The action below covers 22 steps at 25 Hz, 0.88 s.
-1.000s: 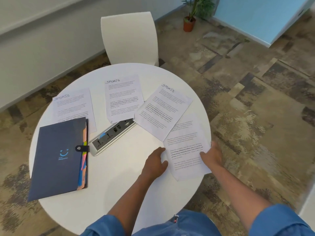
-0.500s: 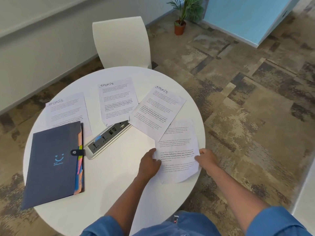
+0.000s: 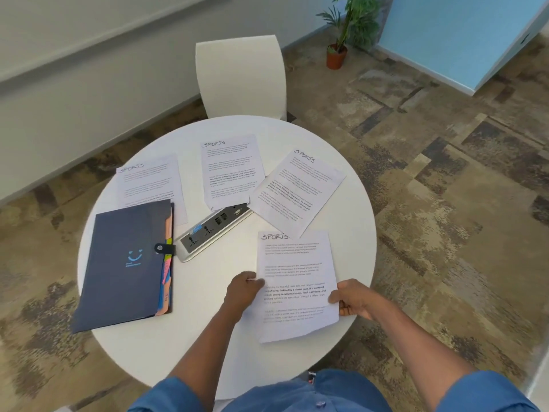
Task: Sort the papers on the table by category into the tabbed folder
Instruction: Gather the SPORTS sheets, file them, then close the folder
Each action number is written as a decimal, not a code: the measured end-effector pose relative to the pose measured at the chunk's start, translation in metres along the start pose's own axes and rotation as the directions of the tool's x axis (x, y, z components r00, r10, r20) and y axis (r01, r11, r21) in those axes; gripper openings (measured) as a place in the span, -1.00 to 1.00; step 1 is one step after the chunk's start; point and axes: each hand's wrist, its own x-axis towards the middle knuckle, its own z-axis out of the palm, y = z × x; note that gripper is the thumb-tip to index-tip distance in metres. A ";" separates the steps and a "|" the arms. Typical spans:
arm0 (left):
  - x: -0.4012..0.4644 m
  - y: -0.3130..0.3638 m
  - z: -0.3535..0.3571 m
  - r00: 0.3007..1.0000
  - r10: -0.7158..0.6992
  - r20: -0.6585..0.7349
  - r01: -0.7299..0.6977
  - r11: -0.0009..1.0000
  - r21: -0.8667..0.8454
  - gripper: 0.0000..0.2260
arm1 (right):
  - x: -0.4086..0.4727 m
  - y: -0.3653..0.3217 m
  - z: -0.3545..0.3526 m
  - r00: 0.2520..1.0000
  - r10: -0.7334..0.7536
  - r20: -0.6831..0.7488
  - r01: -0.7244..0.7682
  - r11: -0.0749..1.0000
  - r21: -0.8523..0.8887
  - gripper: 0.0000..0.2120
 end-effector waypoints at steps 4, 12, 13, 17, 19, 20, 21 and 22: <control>-0.015 -0.019 -0.032 0.998 -0.060 0.026 0.063 0.985 -0.161 -0.82 | 0.002 -0.011 0.033 0.992 0.026 0.125 -0.014 0.995 -0.100 -0.73; -0.029 -0.055 -0.071 0.993 -0.119 -0.002 0.111 0.928 -0.356 -0.83 | 0.007 -0.050 0.089 0.976 -0.091 0.196 0.139 0.960 -0.244 -0.79; -0.029 -0.057 -0.075 0.993 -0.119 0.008 0.113 0.924 -0.366 -0.84 | 0.009 -0.054 0.094 0.973 -0.095 0.212 0.149 0.955 -0.257 -0.78; -0.029 -0.061 -0.092 0.989 -0.147 -0.007 0.131 0.906 -0.402 -0.80 | 0.008 -0.073 0.109 0.952 -0.086 0.295 0.171 0.946 -0.274 -0.81; -0.026 -0.063 -0.101 0.987 -0.158 -0.036 0.127 0.896 -0.426 -0.78 | 0.007 -0.087 0.112 0.958 -0.109 0.264 0.180 0.948 -0.264 -0.80; -0.026 -0.063 -0.105 0.985 -0.166 -0.052 0.126 0.887 -0.445 -0.78 | 0.012 -0.094 0.113 0.967 -0.189 0.169 0.232 0.927 -0.293 -0.75; -0.025 -0.063 -0.109 0.983 -0.173 -0.069 0.122 0.879 -0.461 -0.78 | 0.018 -0.101 0.112 0.951 -0.307 0.021 0.294 0.885 -0.361 -0.73; -0.025 -0.063 -0.113 0.981 -0.177 -0.083 0.117 0.872 -0.475 -0.77 | 0.024 -0.110 0.111 0.890 -0.433 -0.147 0.332 0.833 -0.443 -0.76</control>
